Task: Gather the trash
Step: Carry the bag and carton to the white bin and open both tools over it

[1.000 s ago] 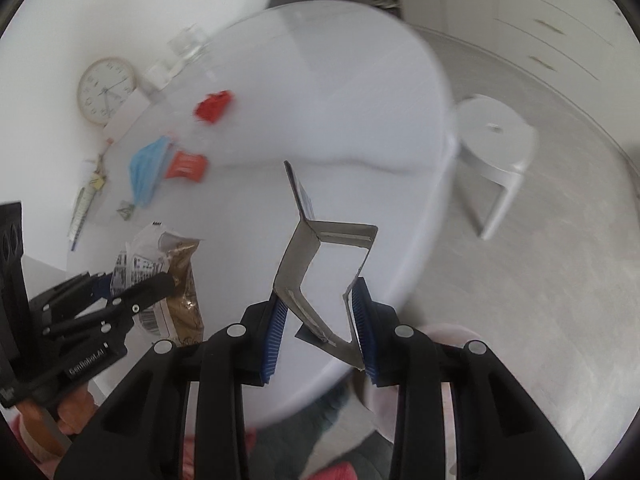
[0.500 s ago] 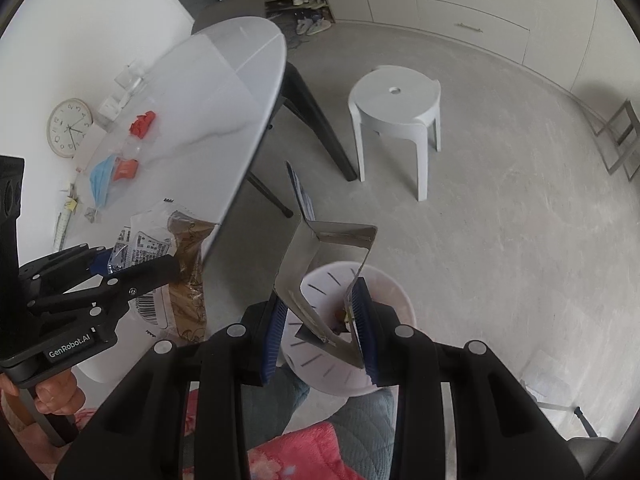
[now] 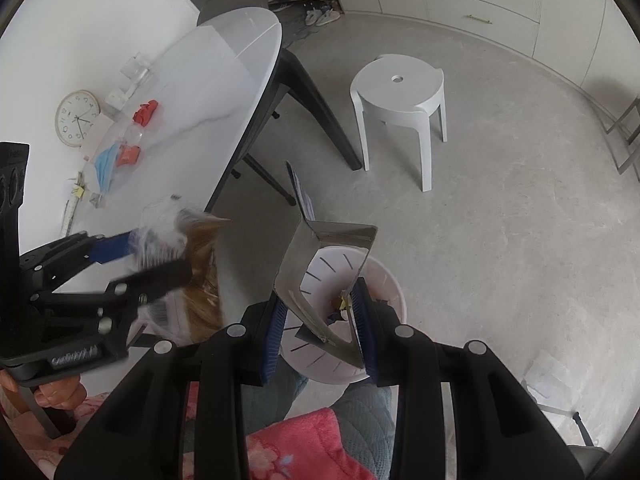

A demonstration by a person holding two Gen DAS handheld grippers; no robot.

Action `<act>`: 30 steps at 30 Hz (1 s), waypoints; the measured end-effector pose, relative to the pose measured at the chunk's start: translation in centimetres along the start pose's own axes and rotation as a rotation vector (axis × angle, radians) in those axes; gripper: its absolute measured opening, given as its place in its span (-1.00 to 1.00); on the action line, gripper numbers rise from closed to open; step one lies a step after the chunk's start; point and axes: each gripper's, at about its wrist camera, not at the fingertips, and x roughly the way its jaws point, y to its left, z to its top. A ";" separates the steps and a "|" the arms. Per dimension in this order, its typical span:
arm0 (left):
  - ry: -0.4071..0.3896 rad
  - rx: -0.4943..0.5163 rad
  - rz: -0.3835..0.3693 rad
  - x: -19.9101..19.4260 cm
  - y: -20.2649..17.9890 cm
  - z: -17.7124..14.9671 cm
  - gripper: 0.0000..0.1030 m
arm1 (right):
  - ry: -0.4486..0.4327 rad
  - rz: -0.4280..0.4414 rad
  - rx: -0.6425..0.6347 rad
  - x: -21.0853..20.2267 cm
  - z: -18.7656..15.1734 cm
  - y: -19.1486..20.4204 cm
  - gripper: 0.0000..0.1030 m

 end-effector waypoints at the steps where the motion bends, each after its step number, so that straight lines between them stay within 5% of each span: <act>1: -0.002 0.002 0.003 -0.1 0.0 0.0 0.72 | 0.000 0.003 0.001 0.0 0.0 0.0 -0.34; 4: -0.007 0.009 0.010 -0.4 0.3 -0.1 0.85 | 0.001 0.008 0.004 0.2 0.1 0.1 -0.34; 20: -0.041 -0.070 0.022 -2.1 3.4 0.0 0.85 | 0.067 0.006 -0.060 2.0 -0.8 3.8 -0.31; 21: -0.041 -0.070 0.023 -2.1 3.6 0.0 0.85 | 0.085 0.001 -0.077 2.4 -1.0 4.2 -0.26; 23: -0.040 -0.072 0.024 -2.2 3.6 0.0 0.85 | 0.104 0.005 -0.085 2.8 -1.2 4.7 0.14; 25: -0.039 -0.075 0.024 -2.2 3.8 0.0 0.85 | 0.123 -0.033 -0.088 3.4 -1.3 5.2 0.90; 30: -0.040 -0.088 0.030 -2.2 4.1 0.0 0.85 | 0.149 -0.098 -0.099 4.4 -1.4 5.6 0.95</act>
